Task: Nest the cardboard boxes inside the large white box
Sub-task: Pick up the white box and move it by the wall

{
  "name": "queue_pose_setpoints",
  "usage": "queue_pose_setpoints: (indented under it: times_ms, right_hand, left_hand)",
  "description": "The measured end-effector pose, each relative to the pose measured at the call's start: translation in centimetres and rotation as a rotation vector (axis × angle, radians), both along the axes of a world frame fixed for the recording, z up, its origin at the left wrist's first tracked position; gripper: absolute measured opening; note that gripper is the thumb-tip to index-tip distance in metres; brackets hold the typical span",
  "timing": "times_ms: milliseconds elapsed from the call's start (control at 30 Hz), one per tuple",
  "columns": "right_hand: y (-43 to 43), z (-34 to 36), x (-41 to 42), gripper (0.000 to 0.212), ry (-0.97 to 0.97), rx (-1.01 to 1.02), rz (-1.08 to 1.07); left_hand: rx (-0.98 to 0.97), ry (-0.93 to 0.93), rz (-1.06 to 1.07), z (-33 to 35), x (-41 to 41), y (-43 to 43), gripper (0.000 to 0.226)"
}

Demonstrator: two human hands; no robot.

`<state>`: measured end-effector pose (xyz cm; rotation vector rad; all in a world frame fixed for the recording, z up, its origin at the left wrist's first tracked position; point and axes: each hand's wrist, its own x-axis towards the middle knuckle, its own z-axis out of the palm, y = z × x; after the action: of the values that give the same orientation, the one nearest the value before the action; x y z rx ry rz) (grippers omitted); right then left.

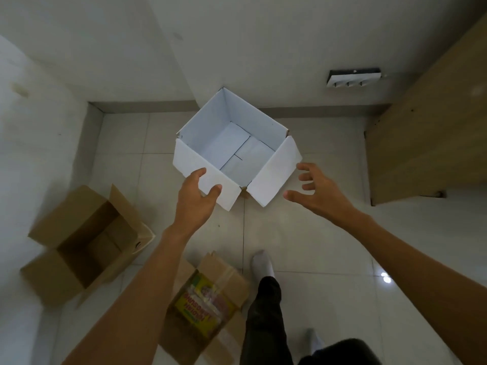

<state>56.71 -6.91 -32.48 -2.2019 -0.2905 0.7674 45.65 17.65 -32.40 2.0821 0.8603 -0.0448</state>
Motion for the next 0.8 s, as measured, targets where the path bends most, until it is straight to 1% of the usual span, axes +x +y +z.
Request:
queue_pose_setpoints:
  times_ms: [67,267,367,500,567,633,733,800]
  right_hand:
    - [1.0,-1.5,0.5,0.074,0.035,0.030,-0.023]
    - [6.4,-12.7,7.1,0.073,0.130,0.056,-0.075]
    - [8.0,-17.4,9.5,0.074,0.166,0.086,-0.160]
    - [10.0,-23.6,12.3,0.082,0.103,0.062,-0.267]
    - [10.7,-26.8,13.3,0.089,0.059,0.037,-0.339]
    - [11.2,-29.5,13.8,0.097,0.065,-0.037,-0.413]
    - [11.7,-32.6,13.8,0.106,0.156,-0.143,-0.507]
    - [12.3,-33.8,13.5,0.108,0.267,-0.195,-0.582]
  left_hand:
    - [-0.001,0.007,-0.015,-1.1,0.8,1.0,0.053]
    - [0.034,0.066,-0.004,-11.7,8.3,6.0,0.054]
    - [0.026,0.105,0.001,-16.3,10.7,7.5,0.056]
    - [0.067,0.105,0.029,-22.5,13.8,10.0,0.060]
    - [0.113,0.080,0.060,-25.8,15.3,11.2,0.067]
    - [0.154,0.095,0.139,-28.8,16.2,12.2,0.078]
    - [0.144,0.182,0.291,-32.4,17.2,13.6,0.098]
    - [0.109,0.261,0.412,-34.0,18.0,14.6,0.108]
